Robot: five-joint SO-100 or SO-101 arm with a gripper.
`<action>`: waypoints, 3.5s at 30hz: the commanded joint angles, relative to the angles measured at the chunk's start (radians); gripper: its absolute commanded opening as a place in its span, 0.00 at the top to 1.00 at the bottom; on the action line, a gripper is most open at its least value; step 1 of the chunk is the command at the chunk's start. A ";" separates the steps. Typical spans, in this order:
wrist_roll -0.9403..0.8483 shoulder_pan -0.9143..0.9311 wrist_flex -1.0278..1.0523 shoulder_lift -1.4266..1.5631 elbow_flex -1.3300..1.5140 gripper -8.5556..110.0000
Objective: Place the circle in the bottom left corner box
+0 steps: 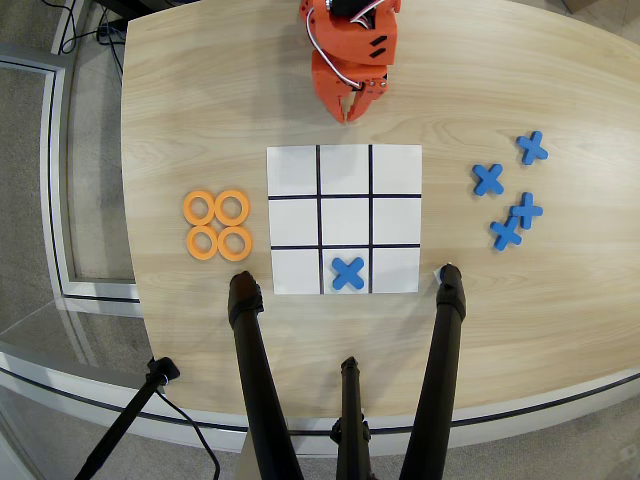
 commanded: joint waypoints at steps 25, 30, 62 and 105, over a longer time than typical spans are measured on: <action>-0.002 -0.017 0.008 -0.008 0.057 0.93; -0.054 0.066 -0.021 -0.015 0.048 0.93; -0.057 0.571 -0.623 -1.597 -1.086 0.76; -0.014 0.532 -0.753 -1.888 -1.163 0.76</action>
